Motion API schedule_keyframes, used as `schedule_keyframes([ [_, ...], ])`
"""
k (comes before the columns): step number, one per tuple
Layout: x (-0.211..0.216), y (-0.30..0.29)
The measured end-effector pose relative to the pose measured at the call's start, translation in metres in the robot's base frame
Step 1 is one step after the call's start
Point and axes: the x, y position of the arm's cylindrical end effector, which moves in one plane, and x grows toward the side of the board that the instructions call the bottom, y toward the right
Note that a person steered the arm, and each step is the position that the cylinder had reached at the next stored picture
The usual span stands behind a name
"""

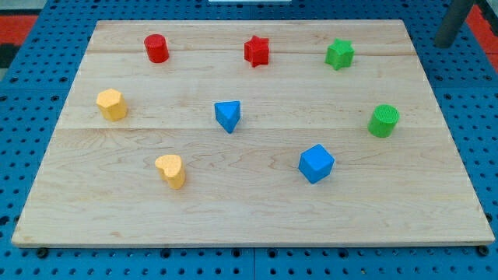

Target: Push green circle below red star

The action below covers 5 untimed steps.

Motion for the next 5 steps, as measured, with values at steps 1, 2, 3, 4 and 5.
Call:
schedule_keyframes([
  [1, 0.066, -0.005],
  [2, 0.138, -0.005],
  [3, 0.169, -0.014],
  [4, 0.161, -0.052],
  [5, 0.161, -0.113],
])
